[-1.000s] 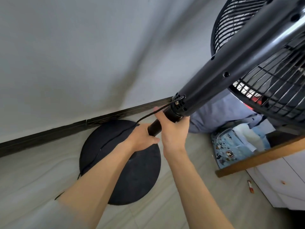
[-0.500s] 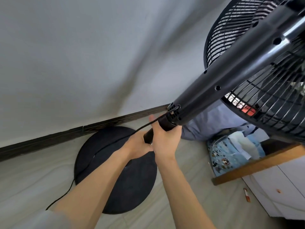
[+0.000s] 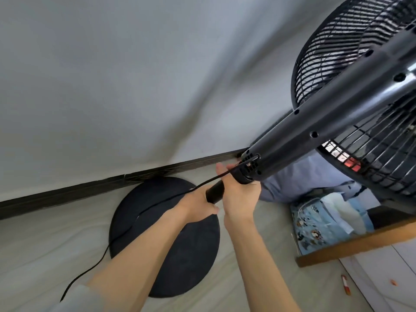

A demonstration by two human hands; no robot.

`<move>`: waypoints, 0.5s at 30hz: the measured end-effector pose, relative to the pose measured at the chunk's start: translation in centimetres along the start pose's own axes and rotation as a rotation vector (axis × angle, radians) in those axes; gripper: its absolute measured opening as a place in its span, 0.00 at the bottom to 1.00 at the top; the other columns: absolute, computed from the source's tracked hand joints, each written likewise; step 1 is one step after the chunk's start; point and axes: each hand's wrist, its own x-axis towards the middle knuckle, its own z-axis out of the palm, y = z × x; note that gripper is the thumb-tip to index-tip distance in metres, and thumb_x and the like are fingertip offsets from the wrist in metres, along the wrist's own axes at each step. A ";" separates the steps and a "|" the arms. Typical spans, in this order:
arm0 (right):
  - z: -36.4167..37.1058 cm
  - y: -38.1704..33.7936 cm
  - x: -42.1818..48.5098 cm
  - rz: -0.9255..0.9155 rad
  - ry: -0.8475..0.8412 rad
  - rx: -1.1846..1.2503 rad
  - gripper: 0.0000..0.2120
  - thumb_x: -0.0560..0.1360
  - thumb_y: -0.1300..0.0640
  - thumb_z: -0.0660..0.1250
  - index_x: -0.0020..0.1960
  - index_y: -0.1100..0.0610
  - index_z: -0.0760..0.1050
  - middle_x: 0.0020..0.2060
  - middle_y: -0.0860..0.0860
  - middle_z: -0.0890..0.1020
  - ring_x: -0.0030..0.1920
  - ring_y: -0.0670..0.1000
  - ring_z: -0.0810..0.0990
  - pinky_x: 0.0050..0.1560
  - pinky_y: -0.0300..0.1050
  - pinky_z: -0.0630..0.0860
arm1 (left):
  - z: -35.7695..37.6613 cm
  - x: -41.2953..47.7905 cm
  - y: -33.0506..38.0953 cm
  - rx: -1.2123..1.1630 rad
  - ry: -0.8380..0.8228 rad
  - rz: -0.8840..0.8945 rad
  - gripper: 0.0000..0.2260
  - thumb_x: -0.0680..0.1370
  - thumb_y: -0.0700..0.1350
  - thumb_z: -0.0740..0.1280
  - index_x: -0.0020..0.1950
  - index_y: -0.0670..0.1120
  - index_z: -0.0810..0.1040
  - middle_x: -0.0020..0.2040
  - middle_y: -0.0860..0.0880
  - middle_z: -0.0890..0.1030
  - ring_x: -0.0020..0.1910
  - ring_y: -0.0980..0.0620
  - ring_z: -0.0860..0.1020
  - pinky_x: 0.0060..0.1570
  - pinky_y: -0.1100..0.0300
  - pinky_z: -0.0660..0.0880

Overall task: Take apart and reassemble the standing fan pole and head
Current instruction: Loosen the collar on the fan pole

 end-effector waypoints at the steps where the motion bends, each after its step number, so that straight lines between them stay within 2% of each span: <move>1: -0.4 -0.4 0.6 0.012 -0.116 0.033 0.10 0.67 0.69 0.76 0.42 0.58 0.79 0.36 0.50 0.81 0.39 0.46 0.80 0.44 0.43 0.76 | -0.2 -0.1 0.1 -0.002 -0.006 -0.002 0.10 0.71 0.42 0.71 0.36 0.50 0.71 0.33 0.50 0.72 0.39 0.48 0.76 0.40 0.54 0.71; 3: -2.0 -1.2 2.2 0.079 -0.470 0.038 0.15 0.61 0.71 0.73 0.42 0.56 0.78 0.40 0.53 0.79 0.44 0.51 0.78 0.46 0.47 0.76 | -0.4 -0.3 -0.1 -0.010 -0.014 -0.005 0.11 0.71 0.43 0.71 0.39 0.56 0.72 0.39 0.52 0.75 0.39 0.52 0.75 0.40 0.57 0.69; 5: -3.2 -1.8 3.4 0.161 -0.705 0.001 0.19 0.60 0.71 0.74 0.47 0.56 0.77 0.44 0.54 0.80 0.50 0.55 0.78 0.53 0.54 0.76 | -0.5 -0.4 -0.2 -0.024 -0.015 -0.011 0.09 0.71 0.43 0.71 0.47 0.53 0.75 0.41 0.53 0.75 0.39 0.54 0.74 0.39 0.59 0.69; 6: -3.5 -2.0 3.5 0.170 -0.701 -0.013 0.19 0.61 0.70 0.74 0.48 0.56 0.77 0.44 0.53 0.81 0.51 0.56 0.79 0.55 0.56 0.76 | -0.5 -0.4 0.0 -0.027 -0.016 -0.003 0.09 0.71 0.43 0.71 0.46 0.54 0.74 0.40 0.54 0.74 0.38 0.55 0.74 0.39 0.59 0.68; 7: -3.3 -1.9 3.1 0.153 -0.627 -0.020 0.17 0.62 0.69 0.75 0.47 0.56 0.78 0.44 0.53 0.81 0.51 0.56 0.79 0.55 0.56 0.76 | -0.5 -0.4 0.1 -0.017 -0.011 0.004 0.11 0.72 0.42 0.71 0.42 0.57 0.72 0.39 0.55 0.74 0.37 0.55 0.73 0.38 0.60 0.67; 10: -1.2 -1.3 0.2 0.078 -0.172 -0.029 0.14 0.67 0.67 0.77 0.49 0.57 0.78 0.40 0.50 0.83 0.45 0.50 0.83 0.49 0.47 0.79 | -0.3 -0.1 0.2 0.005 0.005 0.012 0.17 0.72 0.41 0.71 0.33 0.58 0.68 0.34 0.54 0.74 0.34 0.54 0.73 0.36 0.59 0.67; 12: 0.2 -0.4 -1.0 0.055 0.046 -0.046 0.13 0.70 0.63 0.77 0.51 0.58 0.77 0.40 0.47 0.83 0.42 0.43 0.82 0.47 0.40 0.78 | -0.1 -0.1 0.2 -0.006 0.017 0.029 0.19 0.72 0.39 0.71 0.29 0.56 0.66 0.29 0.56 0.72 0.31 0.54 0.72 0.34 0.59 0.66; 13: 0.2 -0.4 -0.7 0.067 0.054 -0.021 0.11 0.71 0.64 0.77 0.49 0.59 0.77 0.39 0.48 0.82 0.39 0.42 0.81 0.45 0.40 0.77 | -0.1 0.0 0.1 -0.010 0.017 0.029 0.19 0.72 0.39 0.71 0.29 0.56 0.66 0.28 0.56 0.72 0.31 0.55 0.71 0.35 0.59 0.66; 14: -0.1 -0.7 -0.2 0.083 -0.026 0.003 0.09 0.70 0.68 0.75 0.45 0.60 0.76 0.37 0.50 0.80 0.37 0.44 0.80 0.43 0.43 0.76 | -0.1 0.0 0.0 -0.013 0.012 0.020 0.18 0.71 0.39 0.72 0.30 0.56 0.67 0.30 0.55 0.73 0.32 0.55 0.72 0.36 0.59 0.67; 15: -0.8 -1.1 0.7 0.106 -0.190 0.023 0.10 0.69 0.72 0.73 0.44 0.61 0.76 0.37 0.52 0.79 0.38 0.47 0.79 0.43 0.45 0.75 | -0.3 -0.1 -0.1 -0.012 0.011 0.011 0.17 0.70 0.39 0.72 0.32 0.57 0.68 0.32 0.54 0.74 0.34 0.54 0.73 0.37 0.58 0.68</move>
